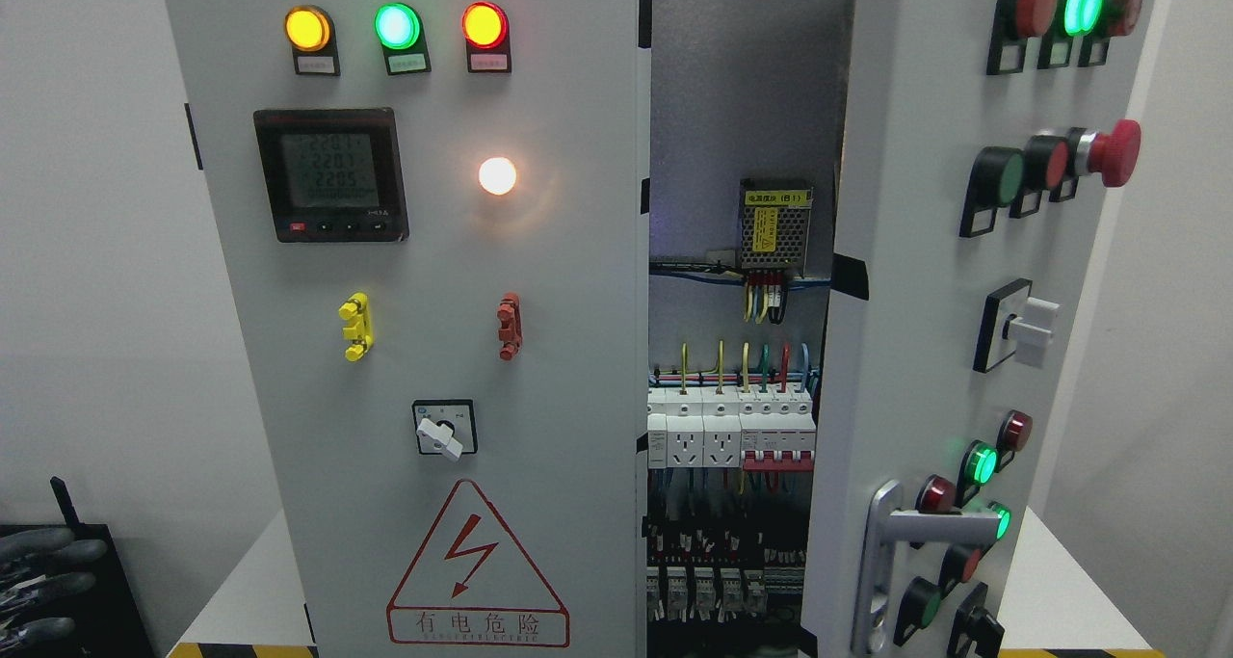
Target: Open door with both hands
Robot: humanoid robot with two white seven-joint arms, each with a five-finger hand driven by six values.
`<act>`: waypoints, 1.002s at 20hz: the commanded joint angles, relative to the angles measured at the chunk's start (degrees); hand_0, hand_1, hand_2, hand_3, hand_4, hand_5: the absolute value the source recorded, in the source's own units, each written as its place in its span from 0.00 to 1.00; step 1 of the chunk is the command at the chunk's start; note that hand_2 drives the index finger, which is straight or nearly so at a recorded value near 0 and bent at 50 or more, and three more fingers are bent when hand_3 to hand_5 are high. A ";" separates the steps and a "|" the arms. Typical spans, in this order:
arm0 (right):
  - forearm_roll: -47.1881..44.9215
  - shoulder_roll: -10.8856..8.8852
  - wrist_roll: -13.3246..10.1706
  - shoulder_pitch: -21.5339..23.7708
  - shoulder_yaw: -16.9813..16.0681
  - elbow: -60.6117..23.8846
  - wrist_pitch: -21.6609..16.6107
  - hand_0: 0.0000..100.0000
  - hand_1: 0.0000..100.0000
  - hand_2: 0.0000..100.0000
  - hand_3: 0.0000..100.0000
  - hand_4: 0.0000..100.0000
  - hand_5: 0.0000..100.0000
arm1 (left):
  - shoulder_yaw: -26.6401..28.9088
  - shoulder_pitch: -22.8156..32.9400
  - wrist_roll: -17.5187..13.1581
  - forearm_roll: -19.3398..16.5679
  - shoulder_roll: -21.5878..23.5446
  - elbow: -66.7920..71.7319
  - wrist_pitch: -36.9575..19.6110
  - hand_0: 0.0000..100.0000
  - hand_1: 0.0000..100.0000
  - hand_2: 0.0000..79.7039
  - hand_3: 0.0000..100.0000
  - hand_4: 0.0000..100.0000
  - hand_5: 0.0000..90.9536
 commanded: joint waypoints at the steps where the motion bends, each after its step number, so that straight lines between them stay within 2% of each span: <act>1: 0.00 0.00 -0.01 0.00 0.00 0.00 0.01 0.11 0.00 0.00 0.00 0.00 0.00 | -18.58 -16.59 -0.14 -0.03 3.77 -2.02 0.01 0.00 0.00 0.00 0.00 0.03 0.00; 5: 0.00 0.00 -0.01 0.00 0.00 0.00 0.01 0.11 0.00 0.00 0.00 0.00 0.00 | -41.79 -41.99 -0.06 -0.38 3.69 -2.20 0.28 0.00 0.00 0.00 0.00 0.03 0.00; 7: 0.00 0.00 -0.01 0.00 0.00 0.00 0.01 0.11 0.00 0.00 0.00 0.00 0.00 | -50.77 -51.58 -0.05 -0.47 3.60 -2.11 1.50 0.00 0.00 0.00 0.00 0.03 0.00; 12: 0.00 0.00 -0.01 0.00 0.00 0.00 0.01 0.11 0.00 0.00 0.00 0.00 0.00 | -63.27 -66.46 0.30 -0.56 2.63 -2.72 7.47 0.00 0.00 0.00 0.00 0.03 0.00; 14: 0.00 0.00 -0.01 0.00 0.00 0.00 0.01 0.11 0.00 0.00 0.00 0.00 0.00 | -68.54 -72.77 0.47 -1.86 0.62 -3.34 8.71 0.00 0.00 0.00 0.00 0.03 0.00; 17: 0.00 0.00 -0.01 0.00 0.00 0.00 0.01 0.11 0.00 0.00 0.00 0.00 0.00 | -80.65 -84.46 1.53 -6.35 -5.09 -2.99 9.94 0.00 0.00 0.00 0.00 0.03 0.00; 20: 0.00 0.00 -0.01 0.00 0.00 0.00 0.01 0.11 0.00 0.00 0.00 0.00 0.00 | -92.09 -95.37 1.62 -6.01 -6.33 -2.81 10.12 0.00 0.00 0.00 0.00 0.03 0.00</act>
